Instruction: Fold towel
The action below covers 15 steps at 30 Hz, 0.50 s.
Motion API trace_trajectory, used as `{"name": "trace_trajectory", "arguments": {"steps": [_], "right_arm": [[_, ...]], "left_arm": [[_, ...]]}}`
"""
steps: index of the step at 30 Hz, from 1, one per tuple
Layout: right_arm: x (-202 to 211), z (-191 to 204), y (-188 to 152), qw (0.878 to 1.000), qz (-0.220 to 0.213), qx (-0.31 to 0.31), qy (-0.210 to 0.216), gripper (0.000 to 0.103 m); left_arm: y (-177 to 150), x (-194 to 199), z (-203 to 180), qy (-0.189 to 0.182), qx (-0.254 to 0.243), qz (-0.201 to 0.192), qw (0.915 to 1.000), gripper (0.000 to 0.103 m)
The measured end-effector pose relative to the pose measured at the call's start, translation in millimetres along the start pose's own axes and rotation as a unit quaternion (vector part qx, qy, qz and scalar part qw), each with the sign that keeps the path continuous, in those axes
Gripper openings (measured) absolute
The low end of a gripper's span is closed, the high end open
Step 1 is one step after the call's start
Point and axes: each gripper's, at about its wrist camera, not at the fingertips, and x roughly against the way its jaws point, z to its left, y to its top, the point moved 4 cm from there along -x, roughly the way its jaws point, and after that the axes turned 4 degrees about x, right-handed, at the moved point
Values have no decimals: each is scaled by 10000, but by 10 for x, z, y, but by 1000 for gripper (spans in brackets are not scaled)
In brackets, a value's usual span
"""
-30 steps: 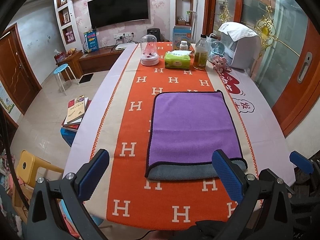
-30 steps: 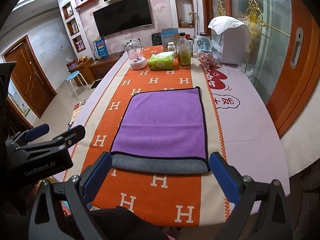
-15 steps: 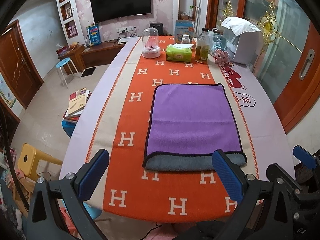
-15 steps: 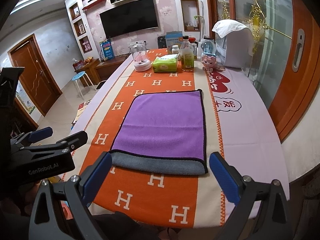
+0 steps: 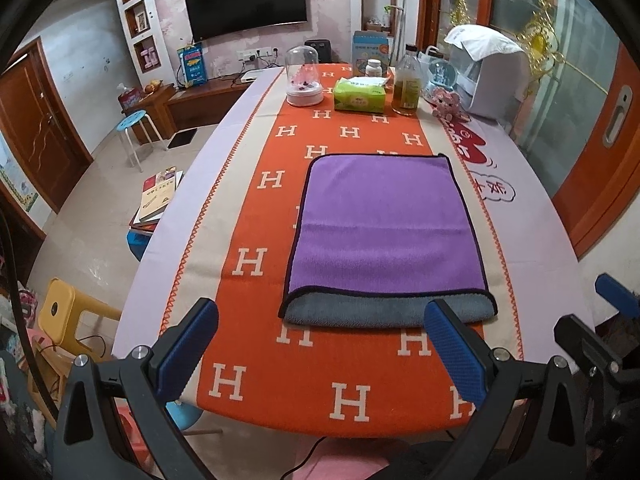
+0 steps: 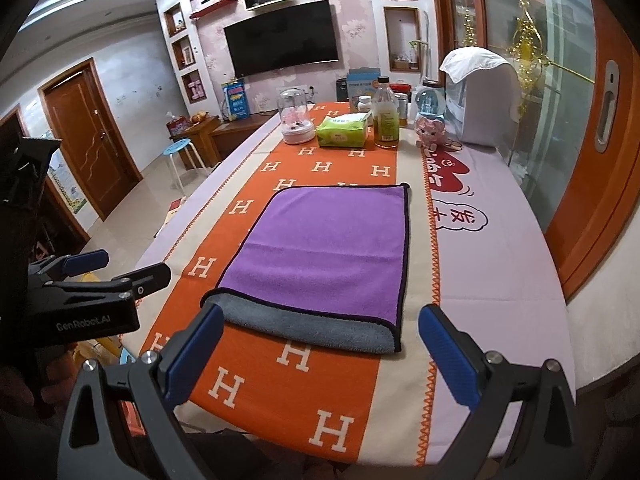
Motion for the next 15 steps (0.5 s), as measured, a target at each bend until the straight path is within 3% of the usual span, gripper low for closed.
{"name": "trace_trajectory", "arguments": {"steps": [15], "right_arm": [[-291, -200, -247, 9996, -88, 175, 182, 98]], "left_arm": [[-92, -523, 194, -96, -397, 384, 9984, 102]]}}
